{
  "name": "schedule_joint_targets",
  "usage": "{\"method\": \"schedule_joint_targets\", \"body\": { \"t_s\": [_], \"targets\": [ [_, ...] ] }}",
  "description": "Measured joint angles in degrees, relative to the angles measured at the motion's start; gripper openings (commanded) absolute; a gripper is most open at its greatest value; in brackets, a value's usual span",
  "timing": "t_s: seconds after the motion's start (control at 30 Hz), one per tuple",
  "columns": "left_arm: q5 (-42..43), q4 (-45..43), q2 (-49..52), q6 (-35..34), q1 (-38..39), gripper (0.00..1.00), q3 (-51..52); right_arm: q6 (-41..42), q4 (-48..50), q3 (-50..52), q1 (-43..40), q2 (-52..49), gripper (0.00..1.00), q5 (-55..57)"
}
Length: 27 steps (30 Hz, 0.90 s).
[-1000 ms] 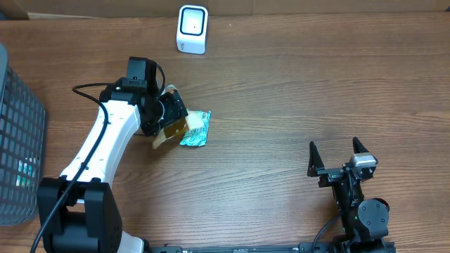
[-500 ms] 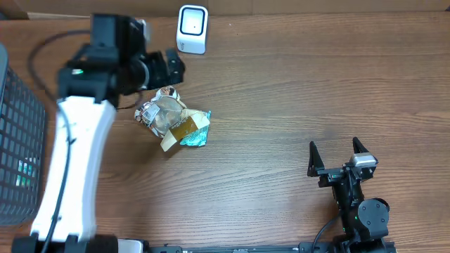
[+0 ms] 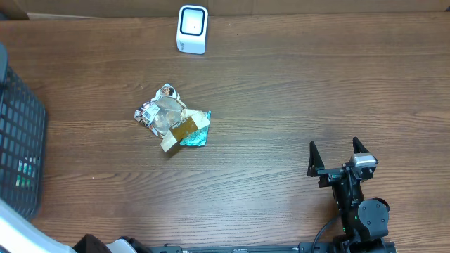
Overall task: Scan the item barcode
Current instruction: 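Grasp the small teal Kleenex tissue pack in the basket with the left gripper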
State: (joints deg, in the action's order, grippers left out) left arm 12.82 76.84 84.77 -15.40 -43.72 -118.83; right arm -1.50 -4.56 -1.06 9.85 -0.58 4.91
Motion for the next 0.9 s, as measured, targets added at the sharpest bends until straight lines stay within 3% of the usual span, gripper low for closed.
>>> {"method": "schedule_joint_targets", "body": {
  "t_s": [0.2, 0.5, 0.67, 0.9],
  "targets": [
    [-1.9, 0.2, 5.6, -4.2, -10.0, 1.0, 0.6, 0.0, 0.0, 0.0, 0.0, 0.0, 1.0, 0.0],
    [-6.3, -6.1, 16.5, -5.7, -12.3, 0.95, 12.9, 0.0, 0.0, 0.0, 0.0, 0.0, 1.0, 0.0],
    [-6.7, -7.1, 23.2, -3.5, -12.4, 0.82, 14.7, 0.0, 0.0, 0.0, 0.0, 0.0, 1.0, 0.0],
    [-7.6, -7.5, 35.3, -0.7, -12.4, 0.73, 15.3, 0.0, 0.0, 0.0, 0.0, 0.0, 1.0, 0.0]
  ]
}}
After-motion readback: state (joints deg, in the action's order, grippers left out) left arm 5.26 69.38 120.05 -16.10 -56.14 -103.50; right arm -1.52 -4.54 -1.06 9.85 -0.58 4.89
